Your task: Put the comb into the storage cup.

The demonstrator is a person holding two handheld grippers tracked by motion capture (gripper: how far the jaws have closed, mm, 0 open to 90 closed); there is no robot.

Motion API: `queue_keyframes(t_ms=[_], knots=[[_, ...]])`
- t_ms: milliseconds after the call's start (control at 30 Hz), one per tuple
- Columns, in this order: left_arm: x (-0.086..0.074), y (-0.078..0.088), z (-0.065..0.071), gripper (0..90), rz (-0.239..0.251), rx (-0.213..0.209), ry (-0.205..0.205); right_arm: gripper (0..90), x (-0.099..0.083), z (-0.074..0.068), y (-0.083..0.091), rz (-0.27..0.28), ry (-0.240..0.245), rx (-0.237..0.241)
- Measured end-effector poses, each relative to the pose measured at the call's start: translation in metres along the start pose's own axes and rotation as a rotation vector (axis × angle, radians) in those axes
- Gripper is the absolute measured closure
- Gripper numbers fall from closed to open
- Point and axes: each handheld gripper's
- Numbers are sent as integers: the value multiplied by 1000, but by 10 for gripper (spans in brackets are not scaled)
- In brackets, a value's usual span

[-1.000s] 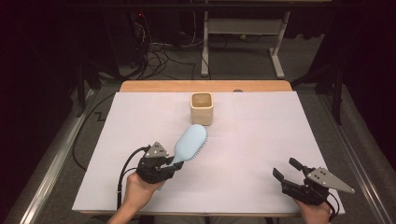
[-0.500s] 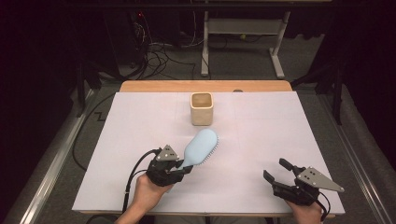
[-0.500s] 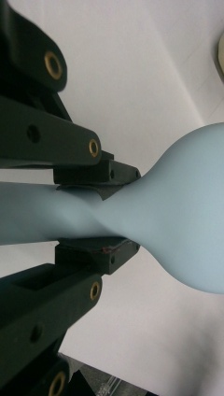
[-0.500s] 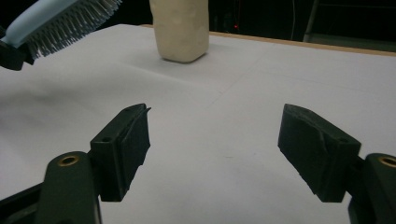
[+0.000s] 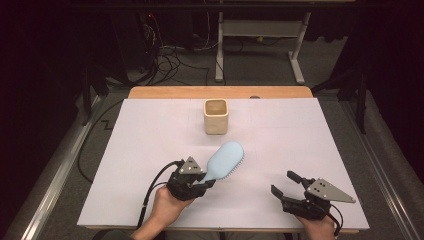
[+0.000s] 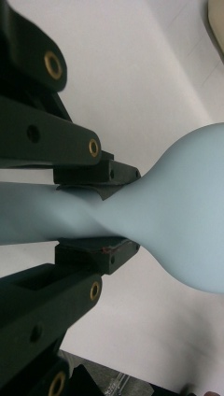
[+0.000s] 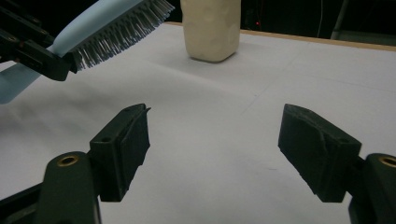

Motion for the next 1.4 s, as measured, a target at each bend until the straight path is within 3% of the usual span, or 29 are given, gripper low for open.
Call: queue_keyframes(t_ms=[433,1133,1400], knots=[[6,-8,6,688,-9,-11,-22,250,5,-11,-10,1,20,46],[11,-17,13,688,-14,4,-58,215,16,-25,-25,5,5,139],[13,-20,17,688,-18,11,-77,211,24,-34,-38,-9,21,183]])
Point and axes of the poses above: each handheld gripper's, and its own axes: y roughly backward along the jaws, x roughly out of its top, z roughly to its right, and after that the axes turned 10 degrees about -z, right-handed
